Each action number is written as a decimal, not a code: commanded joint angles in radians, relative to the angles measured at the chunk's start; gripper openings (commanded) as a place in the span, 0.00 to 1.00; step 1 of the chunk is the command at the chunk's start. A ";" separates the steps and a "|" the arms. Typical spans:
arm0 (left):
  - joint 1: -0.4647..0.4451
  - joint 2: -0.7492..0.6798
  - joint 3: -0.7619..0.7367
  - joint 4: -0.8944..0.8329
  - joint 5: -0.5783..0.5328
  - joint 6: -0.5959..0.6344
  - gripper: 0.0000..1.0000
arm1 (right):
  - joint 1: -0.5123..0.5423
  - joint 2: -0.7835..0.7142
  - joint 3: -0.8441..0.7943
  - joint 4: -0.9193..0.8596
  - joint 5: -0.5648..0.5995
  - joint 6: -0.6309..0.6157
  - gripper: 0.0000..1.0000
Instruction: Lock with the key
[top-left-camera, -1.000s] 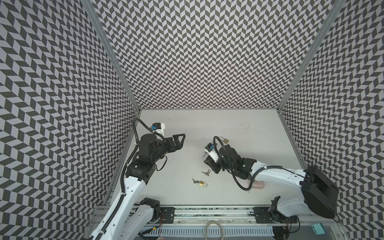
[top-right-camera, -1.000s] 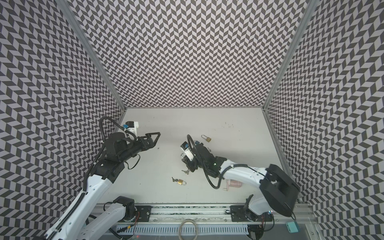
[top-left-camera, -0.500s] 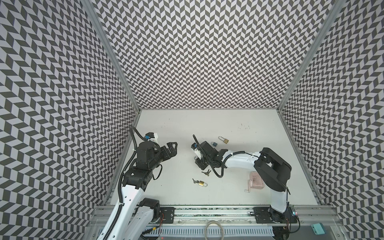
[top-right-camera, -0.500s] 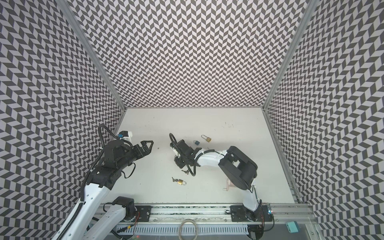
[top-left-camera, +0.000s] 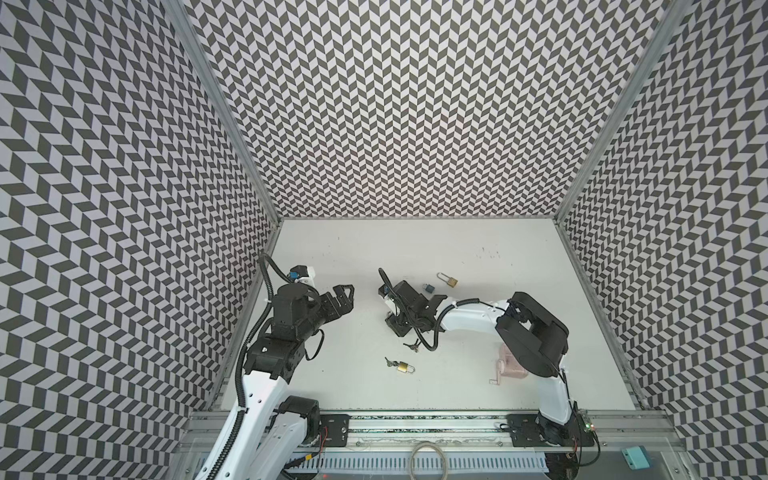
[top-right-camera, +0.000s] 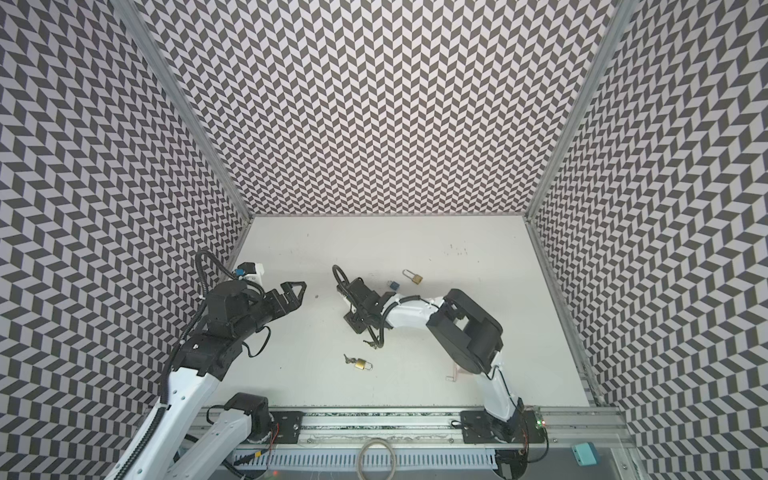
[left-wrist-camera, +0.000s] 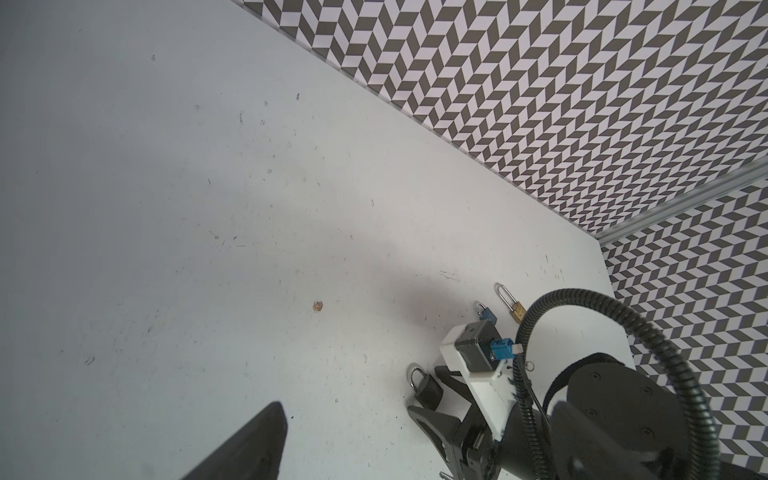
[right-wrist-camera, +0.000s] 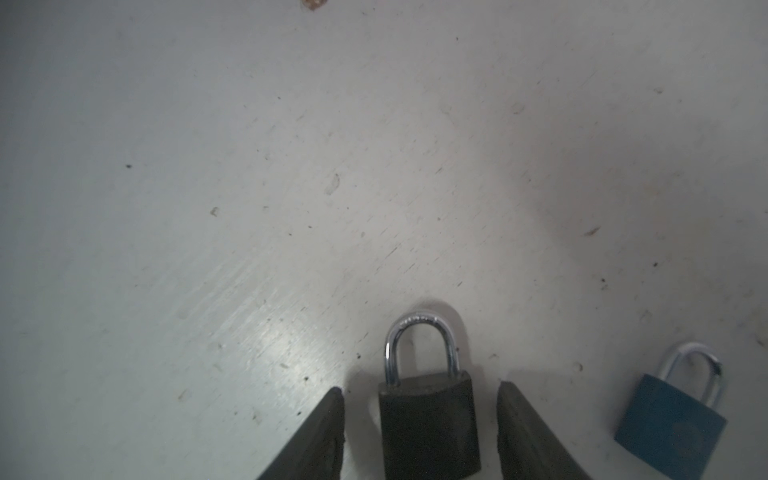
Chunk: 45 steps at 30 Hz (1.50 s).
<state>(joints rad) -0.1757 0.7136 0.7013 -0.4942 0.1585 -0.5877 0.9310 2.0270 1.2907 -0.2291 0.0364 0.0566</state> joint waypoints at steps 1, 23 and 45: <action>0.005 -0.014 -0.010 0.007 0.039 0.018 0.99 | -0.003 -0.121 -0.037 0.026 -0.018 -0.023 0.58; -0.240 0.019 -0.151 0.209 -0.032 -0.174 0.99 | 0.191 -0.376 -0.387 0.045 -0.130 -0.050 0.49; -0.047 -0.064 -0.143 0.126 0.070 -0.110 0.99 | 0.249 -0.170 -0.202 -0.215 0.037 -0.020 0.50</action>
<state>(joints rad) -0.2321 0.6689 0.5510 -0.3401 0.2264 -0.7147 1.1706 1.8336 1.0775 -0.3843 0.0196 0.0017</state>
